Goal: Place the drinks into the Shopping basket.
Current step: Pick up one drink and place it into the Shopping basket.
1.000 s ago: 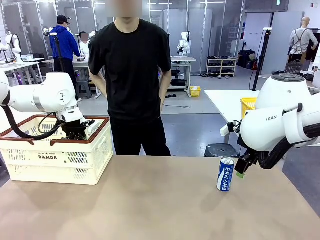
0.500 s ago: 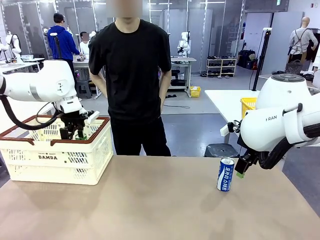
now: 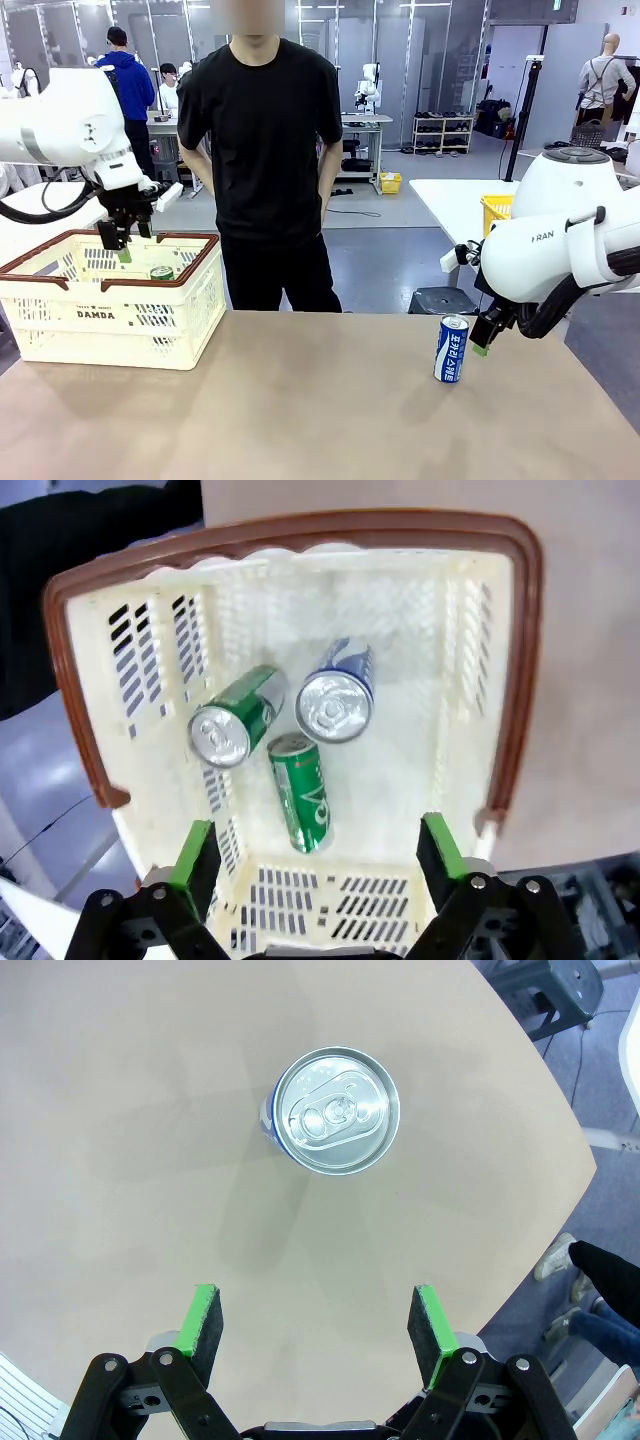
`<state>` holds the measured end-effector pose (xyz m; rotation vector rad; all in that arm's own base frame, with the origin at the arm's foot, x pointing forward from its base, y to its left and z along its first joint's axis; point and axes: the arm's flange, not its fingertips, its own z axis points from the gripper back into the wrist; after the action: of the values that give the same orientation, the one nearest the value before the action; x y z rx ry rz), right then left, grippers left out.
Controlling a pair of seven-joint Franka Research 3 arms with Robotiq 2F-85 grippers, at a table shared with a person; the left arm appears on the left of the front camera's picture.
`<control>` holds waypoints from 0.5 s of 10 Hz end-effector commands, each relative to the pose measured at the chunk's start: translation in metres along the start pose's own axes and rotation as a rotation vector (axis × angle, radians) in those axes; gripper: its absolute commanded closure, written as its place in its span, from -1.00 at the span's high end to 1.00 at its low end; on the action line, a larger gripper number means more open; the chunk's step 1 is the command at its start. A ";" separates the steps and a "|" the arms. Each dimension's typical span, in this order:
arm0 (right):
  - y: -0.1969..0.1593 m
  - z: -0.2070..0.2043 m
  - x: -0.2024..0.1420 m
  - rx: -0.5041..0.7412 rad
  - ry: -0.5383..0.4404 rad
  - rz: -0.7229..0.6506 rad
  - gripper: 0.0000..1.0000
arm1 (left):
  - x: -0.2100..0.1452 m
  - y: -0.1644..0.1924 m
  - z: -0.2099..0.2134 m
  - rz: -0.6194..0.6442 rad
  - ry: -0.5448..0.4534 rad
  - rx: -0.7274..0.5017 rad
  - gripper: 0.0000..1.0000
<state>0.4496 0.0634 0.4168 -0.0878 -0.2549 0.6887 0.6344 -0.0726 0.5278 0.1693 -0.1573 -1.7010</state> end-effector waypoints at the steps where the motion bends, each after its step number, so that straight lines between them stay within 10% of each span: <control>1: 0.000 0.000 0.000 0.000 0.000 -0.001 0.87 | 0.008 -0.059 0.012 0.016 0.031 0.050 1.00; 5: 0.000 0.000 0.000 0.000 0.000 -0.001 0.87 | 0.015 -0.159 0.020 -0.116 -0.107 -0.083 1.00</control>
<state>0.4496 0.0634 0.4168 -0.0878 -0.2549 0.6887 0.4974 -0.0744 0.5219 0.0895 -0.1352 -1.7684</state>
